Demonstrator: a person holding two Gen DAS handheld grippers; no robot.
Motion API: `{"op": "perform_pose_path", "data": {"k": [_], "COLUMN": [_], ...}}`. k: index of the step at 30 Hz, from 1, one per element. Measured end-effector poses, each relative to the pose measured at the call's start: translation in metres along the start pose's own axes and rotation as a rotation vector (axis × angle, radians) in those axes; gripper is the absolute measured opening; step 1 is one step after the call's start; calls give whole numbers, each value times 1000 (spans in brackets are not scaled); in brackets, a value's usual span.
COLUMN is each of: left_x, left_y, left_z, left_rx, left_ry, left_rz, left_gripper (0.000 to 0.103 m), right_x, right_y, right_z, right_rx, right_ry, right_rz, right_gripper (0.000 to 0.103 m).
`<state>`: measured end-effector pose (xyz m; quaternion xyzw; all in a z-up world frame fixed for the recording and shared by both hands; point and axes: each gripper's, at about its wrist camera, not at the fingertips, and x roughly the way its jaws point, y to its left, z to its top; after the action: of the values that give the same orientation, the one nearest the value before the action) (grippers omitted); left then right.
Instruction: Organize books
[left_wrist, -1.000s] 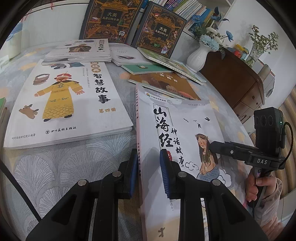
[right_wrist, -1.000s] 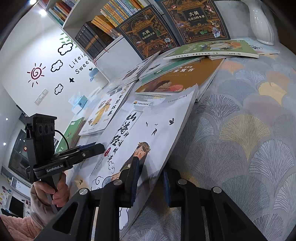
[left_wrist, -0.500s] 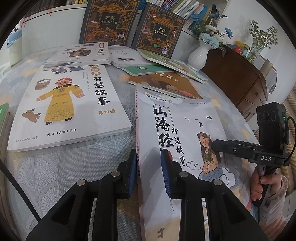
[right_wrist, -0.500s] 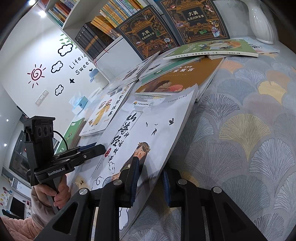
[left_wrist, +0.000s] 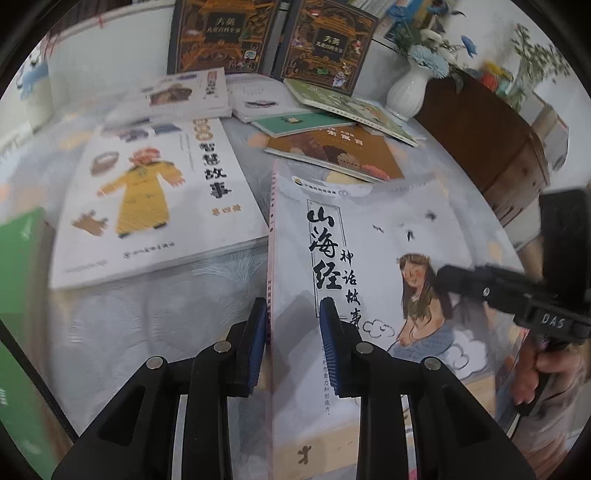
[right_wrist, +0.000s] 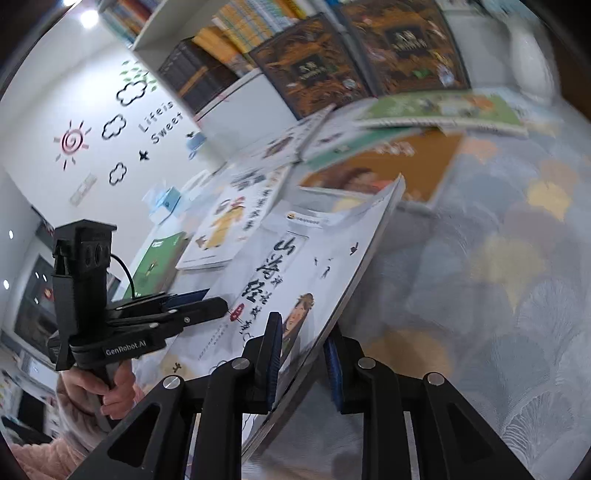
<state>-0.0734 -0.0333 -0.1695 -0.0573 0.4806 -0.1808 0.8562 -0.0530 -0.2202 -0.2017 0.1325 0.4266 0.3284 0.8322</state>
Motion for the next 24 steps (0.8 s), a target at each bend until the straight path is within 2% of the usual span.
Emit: {"op": "perform_pose_path", "data": {"k": [6,10,13,15,17,19,24], "left_x": [-23,-41,-63,-70,-67,-56,-29], "left_y": [10,19,24,23,27,42,82], "left_z": [-3,-2,3,6,7,2,-17], "left_rx": [-27,-28,-37,-2,24,2,-95], "left_ry": [14,-10,-31,-49,-41,-5,66], "left_rz": [-27,3,-95,-50,33,48,84], "left_gripper": [25,25,27,27,27,27,27], "right_x": [-5,-3,-2,1,11,22,51], "right_y": [26,43,63,76,80,72,25], "right_z": [12,20,28,32,33,28,10], "right_rx": [-38,-43,-60,-91,-110,-107,6], "right_ry": [25,60,65,58,85,99,154], "right_rz": [-10,13,31,-4,-41,-86,-84], "right_gripper": [22,22,22,22,22,22,22]}}
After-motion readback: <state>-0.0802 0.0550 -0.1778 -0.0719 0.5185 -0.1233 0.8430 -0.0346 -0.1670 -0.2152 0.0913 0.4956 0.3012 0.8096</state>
